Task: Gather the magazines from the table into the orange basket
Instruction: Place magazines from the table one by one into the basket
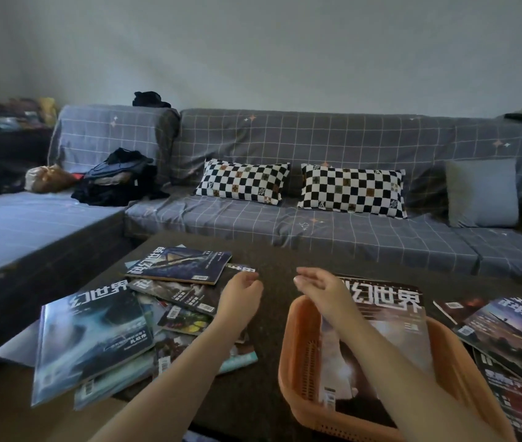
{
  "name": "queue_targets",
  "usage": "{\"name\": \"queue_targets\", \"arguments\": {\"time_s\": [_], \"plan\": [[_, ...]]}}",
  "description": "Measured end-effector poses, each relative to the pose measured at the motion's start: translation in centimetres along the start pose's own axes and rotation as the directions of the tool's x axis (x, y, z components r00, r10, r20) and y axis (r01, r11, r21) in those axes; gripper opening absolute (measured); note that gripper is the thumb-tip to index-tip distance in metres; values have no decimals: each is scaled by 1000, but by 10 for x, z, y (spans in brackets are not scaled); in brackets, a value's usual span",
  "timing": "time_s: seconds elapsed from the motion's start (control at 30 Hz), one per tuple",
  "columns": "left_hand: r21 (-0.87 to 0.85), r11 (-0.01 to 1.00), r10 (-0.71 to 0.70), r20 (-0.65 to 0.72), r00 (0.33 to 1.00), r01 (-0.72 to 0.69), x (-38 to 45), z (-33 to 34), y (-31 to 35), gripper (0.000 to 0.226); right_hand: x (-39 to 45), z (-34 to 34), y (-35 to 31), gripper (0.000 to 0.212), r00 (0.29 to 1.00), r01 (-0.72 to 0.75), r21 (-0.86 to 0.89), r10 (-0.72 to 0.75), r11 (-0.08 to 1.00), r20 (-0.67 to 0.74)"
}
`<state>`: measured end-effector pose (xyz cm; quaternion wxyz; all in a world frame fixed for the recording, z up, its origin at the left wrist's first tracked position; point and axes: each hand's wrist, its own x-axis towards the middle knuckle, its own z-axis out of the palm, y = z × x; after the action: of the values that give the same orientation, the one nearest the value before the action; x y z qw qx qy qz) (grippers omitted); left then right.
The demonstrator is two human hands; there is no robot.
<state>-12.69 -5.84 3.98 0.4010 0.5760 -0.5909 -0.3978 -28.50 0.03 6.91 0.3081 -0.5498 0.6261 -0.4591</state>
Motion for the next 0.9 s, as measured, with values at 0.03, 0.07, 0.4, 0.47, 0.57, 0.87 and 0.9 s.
{"name": "queue_targets", "arguments": {"time_s": [0.03, 0.07, 0.4, 0.47, 0.57, 0.87, 0.9], "plan": [[-4, 1000, -16, -12, 1000, 16, 8, -6, -5, 33, 10, 11, -1, 32, 1000, -2, 7, 2, 1000, 18], [-10, 999, -32, -29, 999, 31, 17, -12, -11, 34, 20, 23, 0, 30, 999, -7, 9, 7, 1000, 33], [179, 975, -86, -257, 962, 135, 100, -49, -77, 33, 125, 129, 27, 24, 979, -124, -27, 127, 992, 159], [255, 950, -98, -300, 949, 179, 117, -51, -89, 34, 143, 145, 34, 29, 968, -166, -56, 173, 985, 182], [368, 903, -95, -337, 937, 224, 137, -55, -105, 39, 164, 166, 43, 33, 932, -267, -19, 263, 963, 249], [490, 843, -21, -384, 923, 223, 156, -51, -129, 46, 217, 224, 46, 21, 893, -437, 51, 426, 898, 146], [485, 848, -9, -387, 922, 212, 156, -52, -130, 45, 220, 227, 47, 26, 897, -428, -28, 428, 903, 113]]}}
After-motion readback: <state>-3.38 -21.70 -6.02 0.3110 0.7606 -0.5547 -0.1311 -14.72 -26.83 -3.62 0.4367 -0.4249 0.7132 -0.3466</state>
